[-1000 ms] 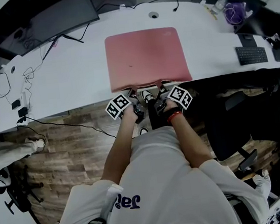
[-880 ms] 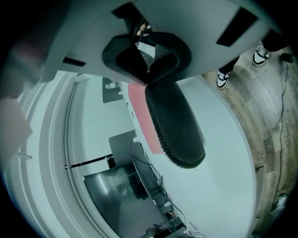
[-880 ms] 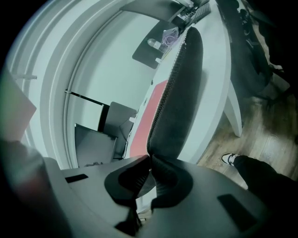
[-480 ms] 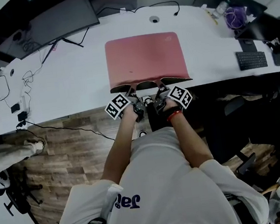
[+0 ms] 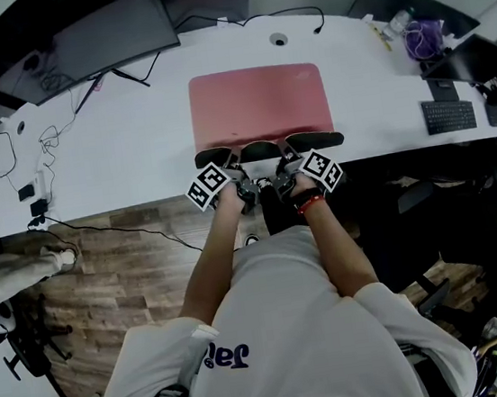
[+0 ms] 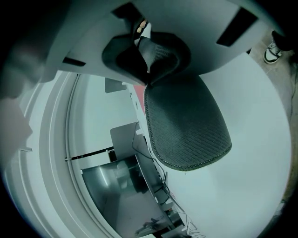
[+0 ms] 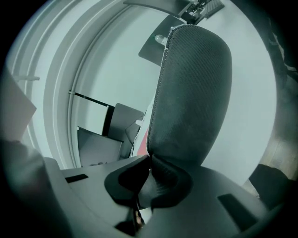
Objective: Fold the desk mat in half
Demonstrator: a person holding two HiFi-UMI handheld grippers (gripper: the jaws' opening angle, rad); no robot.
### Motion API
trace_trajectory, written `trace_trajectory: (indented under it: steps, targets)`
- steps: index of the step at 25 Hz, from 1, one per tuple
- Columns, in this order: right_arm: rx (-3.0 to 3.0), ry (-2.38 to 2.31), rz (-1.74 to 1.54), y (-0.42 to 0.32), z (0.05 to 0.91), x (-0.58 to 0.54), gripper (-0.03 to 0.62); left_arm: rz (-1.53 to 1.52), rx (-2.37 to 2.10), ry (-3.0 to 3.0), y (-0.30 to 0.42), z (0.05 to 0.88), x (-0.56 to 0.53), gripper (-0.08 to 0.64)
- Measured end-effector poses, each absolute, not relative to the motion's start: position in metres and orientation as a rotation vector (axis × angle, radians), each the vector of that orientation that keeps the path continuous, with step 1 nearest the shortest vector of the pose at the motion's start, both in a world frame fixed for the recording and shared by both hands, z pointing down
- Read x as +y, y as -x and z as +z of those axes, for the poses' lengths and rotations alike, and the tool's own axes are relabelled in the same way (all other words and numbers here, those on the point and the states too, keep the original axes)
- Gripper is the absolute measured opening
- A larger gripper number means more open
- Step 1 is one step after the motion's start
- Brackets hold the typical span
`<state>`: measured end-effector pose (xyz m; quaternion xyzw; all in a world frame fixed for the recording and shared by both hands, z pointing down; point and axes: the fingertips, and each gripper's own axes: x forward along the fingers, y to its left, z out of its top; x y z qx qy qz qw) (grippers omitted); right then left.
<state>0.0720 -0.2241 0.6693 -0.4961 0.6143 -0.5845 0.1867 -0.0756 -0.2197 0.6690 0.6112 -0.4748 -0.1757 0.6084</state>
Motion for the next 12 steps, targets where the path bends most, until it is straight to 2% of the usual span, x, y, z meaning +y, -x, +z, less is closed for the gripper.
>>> trace_trajectory:
  steps: [12]
  targets:
    - [1.720,1.380,-1.645,-0.073,0.664,-0.259,0.032,-0.427,-1.092,-1.407,0.075,0.661,-0.254,0.037]
